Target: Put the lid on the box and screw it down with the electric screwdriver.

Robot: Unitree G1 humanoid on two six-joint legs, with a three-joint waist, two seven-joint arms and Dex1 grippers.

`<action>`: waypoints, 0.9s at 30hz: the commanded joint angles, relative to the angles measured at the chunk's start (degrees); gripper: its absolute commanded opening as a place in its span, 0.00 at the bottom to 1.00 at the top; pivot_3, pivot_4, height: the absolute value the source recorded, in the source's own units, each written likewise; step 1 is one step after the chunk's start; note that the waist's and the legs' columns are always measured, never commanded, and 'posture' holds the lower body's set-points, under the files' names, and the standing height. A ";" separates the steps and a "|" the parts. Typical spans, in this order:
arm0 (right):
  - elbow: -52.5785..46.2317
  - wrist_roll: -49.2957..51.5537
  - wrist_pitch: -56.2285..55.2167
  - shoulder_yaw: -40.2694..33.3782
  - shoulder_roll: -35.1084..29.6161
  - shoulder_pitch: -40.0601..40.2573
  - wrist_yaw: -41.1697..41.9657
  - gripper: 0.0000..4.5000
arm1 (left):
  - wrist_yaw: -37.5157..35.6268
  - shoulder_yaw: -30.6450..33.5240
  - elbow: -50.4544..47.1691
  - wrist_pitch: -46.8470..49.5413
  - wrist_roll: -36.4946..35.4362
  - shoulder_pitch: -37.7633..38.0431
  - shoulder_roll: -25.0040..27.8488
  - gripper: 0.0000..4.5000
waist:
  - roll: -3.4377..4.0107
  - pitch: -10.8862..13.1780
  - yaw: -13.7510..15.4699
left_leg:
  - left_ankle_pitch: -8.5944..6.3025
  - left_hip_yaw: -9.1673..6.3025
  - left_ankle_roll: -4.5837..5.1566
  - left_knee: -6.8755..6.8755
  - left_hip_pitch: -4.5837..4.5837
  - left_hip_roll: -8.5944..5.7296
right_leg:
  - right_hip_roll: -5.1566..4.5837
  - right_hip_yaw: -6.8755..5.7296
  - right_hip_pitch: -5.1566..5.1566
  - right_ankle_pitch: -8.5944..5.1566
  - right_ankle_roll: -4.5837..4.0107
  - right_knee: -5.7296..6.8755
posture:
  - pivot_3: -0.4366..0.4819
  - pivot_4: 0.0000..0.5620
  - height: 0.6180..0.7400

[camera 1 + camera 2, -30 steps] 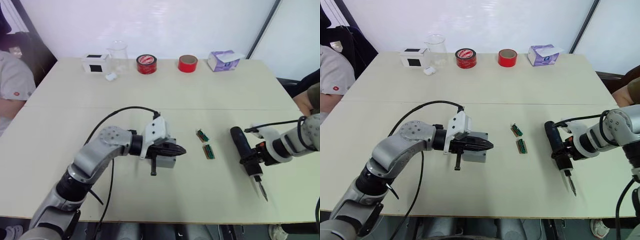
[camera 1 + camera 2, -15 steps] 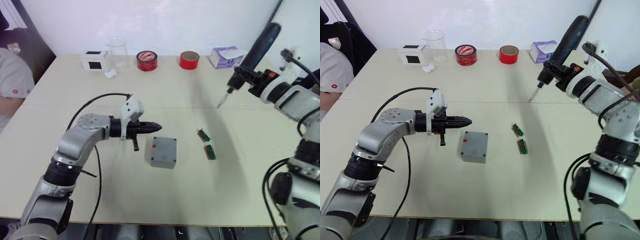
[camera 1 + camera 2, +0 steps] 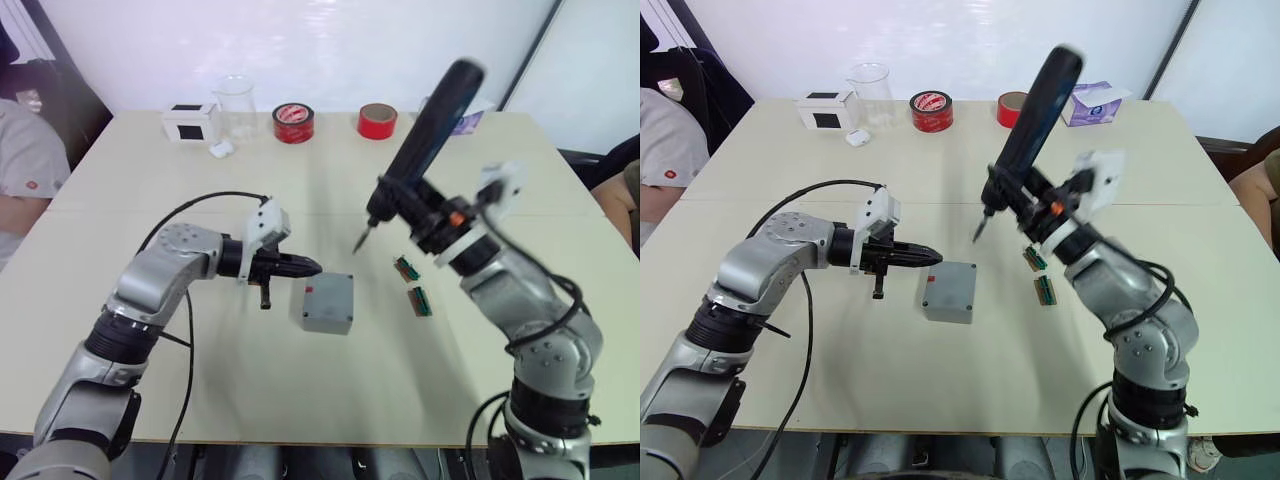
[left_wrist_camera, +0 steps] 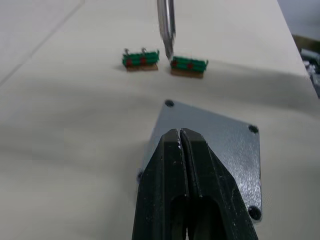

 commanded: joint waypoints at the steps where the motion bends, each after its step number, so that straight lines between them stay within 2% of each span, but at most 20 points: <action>1: -3.43 -2.81 -4.54 0.76 -0.74 -1.26 1.96 0.41 | -0.76 -0.81 -1.45 -1.08 0.71 0.08 -0.14 0.00 | -0.01 0.00 -0.18 | 0.00 0.00 0.00 0.00 -0.01 0.00 | 0.00 0.00 -0.01 0.00 0.00 0.00 | 0.48 0.27 1.00; 3: -2.85 -5.14 -5.51 1.54 -1.45 -1.21 2.48 0.41 | -0.78 -1.55 -2.43 -0.45 0.58 0.69 -0.45 0.00 | -0.01 0.00 -0.08 | 0.00 -0.01 -0.01 0.00 0.00 0.01 | 0.00 0.00 -0.01 0.00 0.00 0.01 | 0.48 0.27 1.00; 8: -0.64 -8.53 -7.64 3.60 -1.13 -0.92 3.81 0.41 | -0.60 -5.28 0.26 -4.73 5.49 2.17 -0.47 0.00 | -0.02 -0.02 0.08 | 0.00 -0.01 -0.01 0.00 0.00 0.00 | 0.00 0.00 0.00 0.00 0.00 0.00 | 0.48 0.27 1.00; 16: 0.79 -11.29 -9.02 5.19 0.04 -0.89 4.62 0.41 | -1.29 -5.10 1.93 -6.31 5.95 2.19 -1.14 0.00 | -0.04 -0.03 0.14 | 0.00 -0.01 0.00 0.01 0.05 0.00 | 0.00 0.00 0.06 0.00 0.00 0.00 | 0.48 0.27 1.00; 27: 3.05 -17.81 -12.45 7.09 -3.40 2.38 9.20 0.41 | -1.11 -5.13 0.90 -5.52 6.15 2.32 -1.27 0.00 | -0.08 -0.08 0.14 | 0.00 -0.02 0.00 0.03 0.17 -0.01 | 0.00 -0.01 0.21 0.00 0.00 0.00 | 0.48 0.27 1.00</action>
